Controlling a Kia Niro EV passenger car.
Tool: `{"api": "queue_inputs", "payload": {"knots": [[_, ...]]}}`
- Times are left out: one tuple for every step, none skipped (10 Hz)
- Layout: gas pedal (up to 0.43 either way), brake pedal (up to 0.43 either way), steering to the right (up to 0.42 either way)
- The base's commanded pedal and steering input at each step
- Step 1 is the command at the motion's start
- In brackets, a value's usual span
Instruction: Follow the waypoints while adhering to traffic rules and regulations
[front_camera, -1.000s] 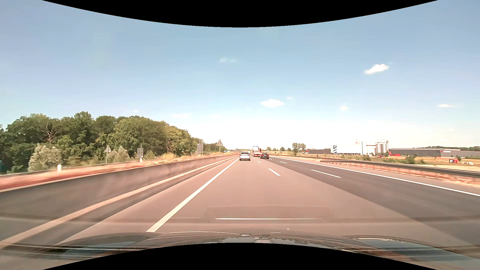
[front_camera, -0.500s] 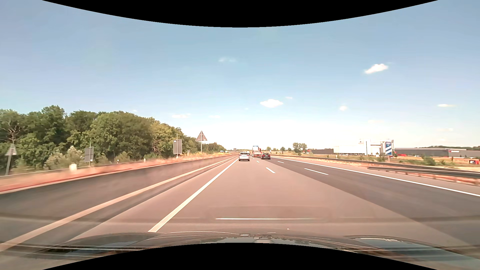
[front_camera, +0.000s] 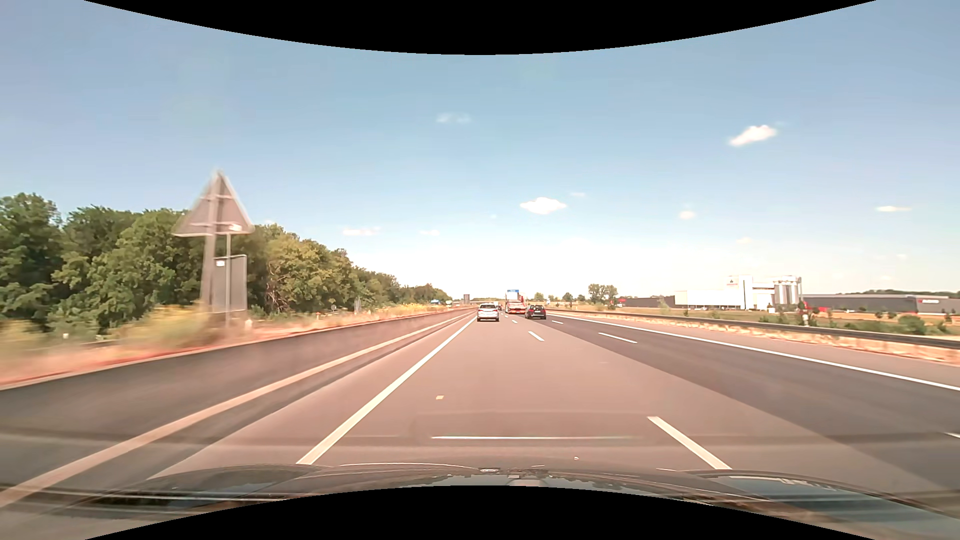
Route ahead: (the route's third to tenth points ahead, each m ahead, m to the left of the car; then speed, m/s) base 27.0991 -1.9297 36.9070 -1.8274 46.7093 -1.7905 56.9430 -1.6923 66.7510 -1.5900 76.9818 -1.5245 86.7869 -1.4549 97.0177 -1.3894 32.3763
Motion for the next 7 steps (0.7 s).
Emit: {"api": "queue_inputs", "payload": {"knots": [[0.311, 0.0, 0.0], [0.311, 0.0, -0.001], [0.311, 0.0, -0.002], [0.311, 0.0, -0.003], [0.311, 0.0, -0.003], [0.311, 0.0, -0.003], [0.299, 0.0, -0.003]]}}
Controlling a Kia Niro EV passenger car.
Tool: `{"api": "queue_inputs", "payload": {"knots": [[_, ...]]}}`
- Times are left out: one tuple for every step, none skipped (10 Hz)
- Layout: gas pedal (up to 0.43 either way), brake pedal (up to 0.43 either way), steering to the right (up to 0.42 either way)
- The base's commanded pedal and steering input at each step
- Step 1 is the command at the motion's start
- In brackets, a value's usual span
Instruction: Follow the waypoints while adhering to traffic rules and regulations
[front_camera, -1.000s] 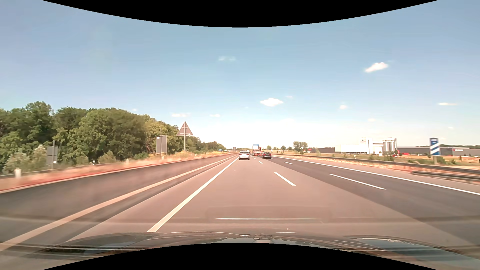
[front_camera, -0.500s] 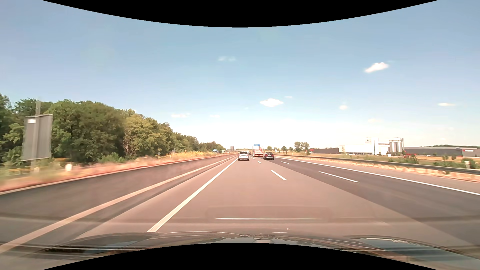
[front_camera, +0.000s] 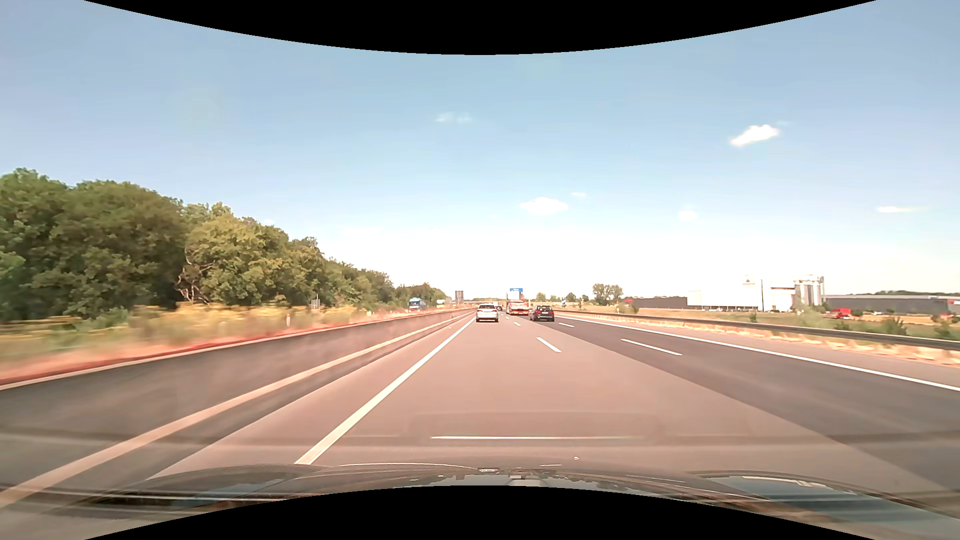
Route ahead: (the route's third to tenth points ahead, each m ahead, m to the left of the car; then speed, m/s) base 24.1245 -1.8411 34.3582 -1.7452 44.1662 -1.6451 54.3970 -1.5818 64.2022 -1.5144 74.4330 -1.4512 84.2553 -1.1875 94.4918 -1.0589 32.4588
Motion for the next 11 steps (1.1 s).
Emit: {"api": "queue_inputs", "payload": {"knots": [[0.299, 0.0, -0.003], [0.287, 0.0, -0.003], [0.287, 0.0, -0.003], [0.287, 0.0, -0.002], [0.287, 0.0, -0.002], [0.287, 0.0, -0.002], [0.287, 0.0, -0.002], [0.287, 0.0, -0.002], [0.287, 0.0, -0.002], [0.287, 0.0, -0.002], [0.287, 0.0, -0.002]]}}
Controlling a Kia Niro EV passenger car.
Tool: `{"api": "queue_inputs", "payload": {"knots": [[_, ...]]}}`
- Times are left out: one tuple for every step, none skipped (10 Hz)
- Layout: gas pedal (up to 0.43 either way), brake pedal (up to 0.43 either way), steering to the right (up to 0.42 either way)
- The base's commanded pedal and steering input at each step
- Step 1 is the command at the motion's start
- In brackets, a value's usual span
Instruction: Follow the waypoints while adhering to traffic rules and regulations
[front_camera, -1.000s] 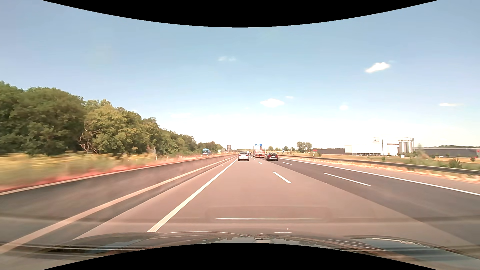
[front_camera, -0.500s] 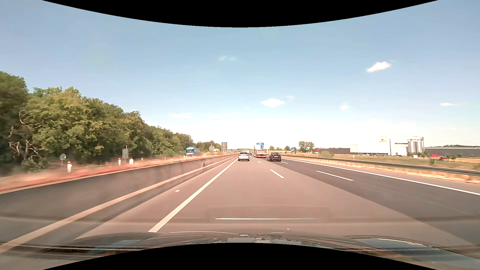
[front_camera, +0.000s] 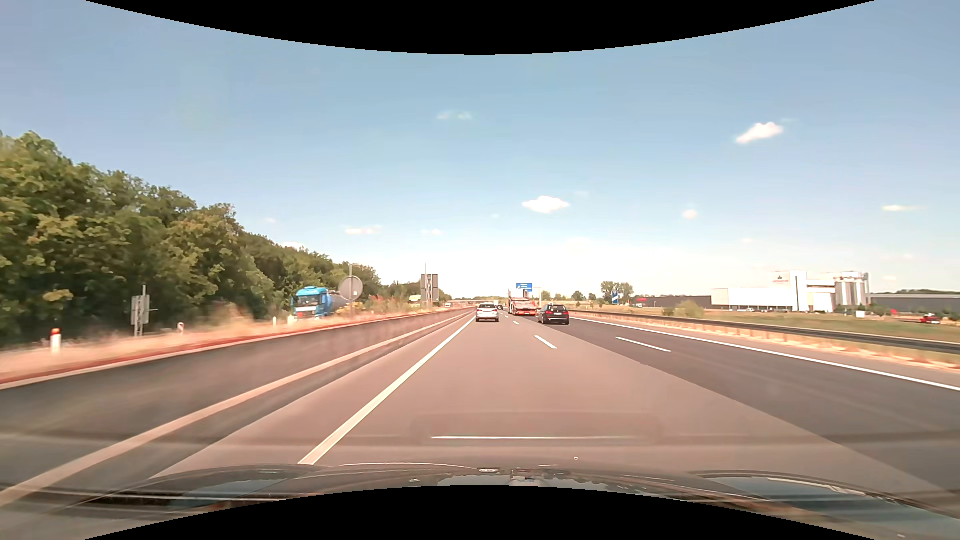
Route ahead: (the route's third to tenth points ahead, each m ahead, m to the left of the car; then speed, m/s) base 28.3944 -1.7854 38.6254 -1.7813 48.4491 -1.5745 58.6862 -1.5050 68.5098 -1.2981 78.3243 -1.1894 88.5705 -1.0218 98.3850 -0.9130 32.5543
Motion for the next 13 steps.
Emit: {"api": "queue_inputs", "payload": {"knots": [[0.287, 0.0, -0.003], [0.287, 0.0, -0.002], [0.287, 0.0, -0.002], [0.287, 0.0, -0.003], [0.287, 0.0, -0.003], [0.287, 0.0, -0.003], [0.287, 0.0, -0.003], [0.299, 0.0, -0.003], [0.311, 0.0, -0.003], [0.331, 0.0, -0.003], [0.331, 0.0, -0.003], [0.35, 0.0, -0.003], [0.358, 0.0, -0.003]]}}
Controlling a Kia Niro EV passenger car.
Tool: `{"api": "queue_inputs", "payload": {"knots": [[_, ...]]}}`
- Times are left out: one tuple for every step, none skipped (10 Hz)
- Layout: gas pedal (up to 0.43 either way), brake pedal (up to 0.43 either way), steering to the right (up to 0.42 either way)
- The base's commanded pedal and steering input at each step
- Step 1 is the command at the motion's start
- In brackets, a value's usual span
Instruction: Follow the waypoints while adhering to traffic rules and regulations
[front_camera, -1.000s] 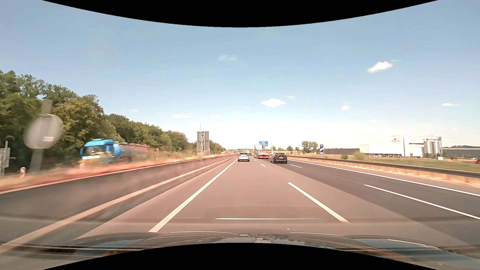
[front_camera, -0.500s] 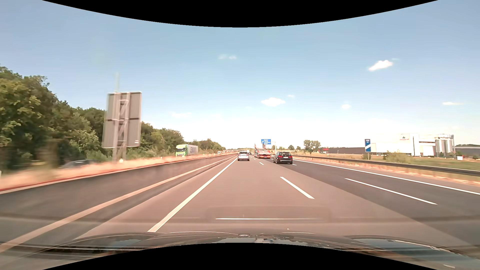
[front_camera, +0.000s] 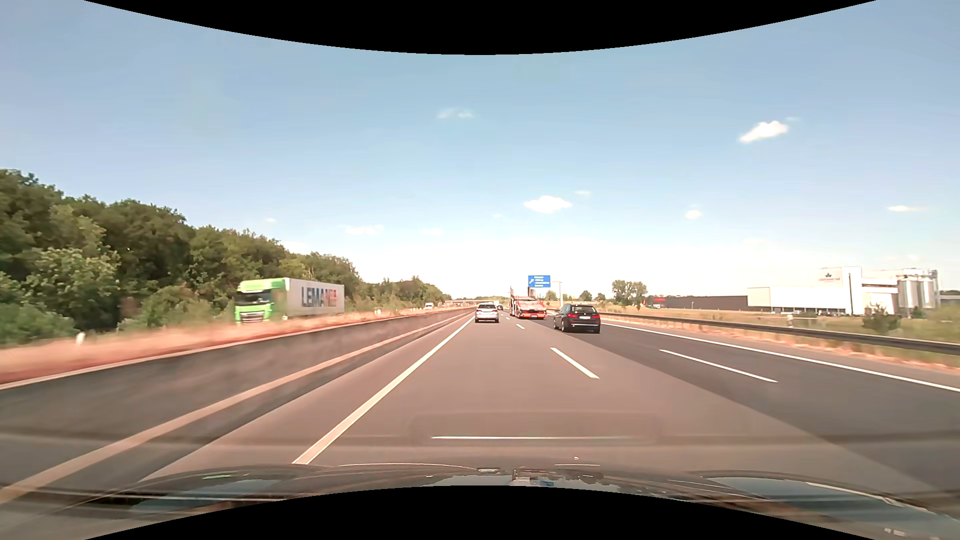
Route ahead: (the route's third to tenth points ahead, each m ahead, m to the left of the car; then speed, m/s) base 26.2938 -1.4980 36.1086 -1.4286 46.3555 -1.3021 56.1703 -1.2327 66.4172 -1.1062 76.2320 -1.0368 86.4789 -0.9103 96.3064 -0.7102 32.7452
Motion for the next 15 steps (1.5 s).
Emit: {"api": "queue_inputs", "payload": {"knots": [[0.37, 0.0, -0.003], [0.378, 0.0, -0.003], [0.378, 0.0, -0.004], [0.39, 0.0, -0.005], [0.398, 0.0, -0.005], [0.409, 0.0, -0.005], [0.421, 0.0, -0.005], [0.429, 0.0, -0.005], [0.441, 0.0, -0.005], [0.449, 0.0, -0.005], [0.449, 0.0, -0.005], [0.449, 0.0, -0.005], [0.449, 0.0, -0.005], [0.449, 0.0, -0.005], [0.449, 0.0, -0.005]]}}
